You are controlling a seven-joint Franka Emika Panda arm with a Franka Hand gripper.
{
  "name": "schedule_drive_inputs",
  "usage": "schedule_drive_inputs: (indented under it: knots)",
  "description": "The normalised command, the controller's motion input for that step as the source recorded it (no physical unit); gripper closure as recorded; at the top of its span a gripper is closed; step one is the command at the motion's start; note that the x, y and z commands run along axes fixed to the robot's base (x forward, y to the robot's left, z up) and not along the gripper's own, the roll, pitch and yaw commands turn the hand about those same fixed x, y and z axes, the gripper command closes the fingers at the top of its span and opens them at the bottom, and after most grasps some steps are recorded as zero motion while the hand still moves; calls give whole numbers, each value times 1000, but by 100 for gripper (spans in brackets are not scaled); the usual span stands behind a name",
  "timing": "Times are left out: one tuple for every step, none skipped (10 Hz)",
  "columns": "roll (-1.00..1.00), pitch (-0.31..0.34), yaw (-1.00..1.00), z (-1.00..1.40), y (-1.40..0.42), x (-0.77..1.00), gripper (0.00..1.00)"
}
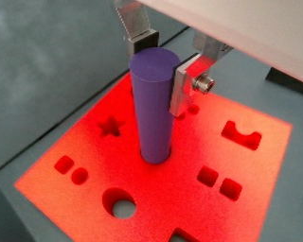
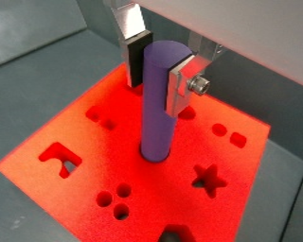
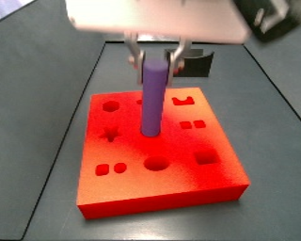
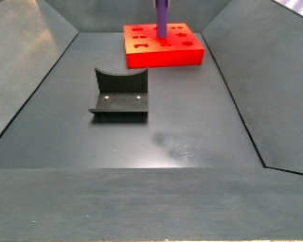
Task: Pick up the round object. Move up. Place the round object on the fixture. Regrasp the round object. Move to above the board. Insert the round object.
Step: Insert the round object.
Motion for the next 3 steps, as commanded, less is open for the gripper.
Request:
schedule_drive_inputs:
  knots:
    - [-64, -91, 0, -443, -51, 0, 100]
    - [-61, -44, 0, -177, 0, 0, 100]
    - [0, 0, 0, 0, 0, 0, 100]
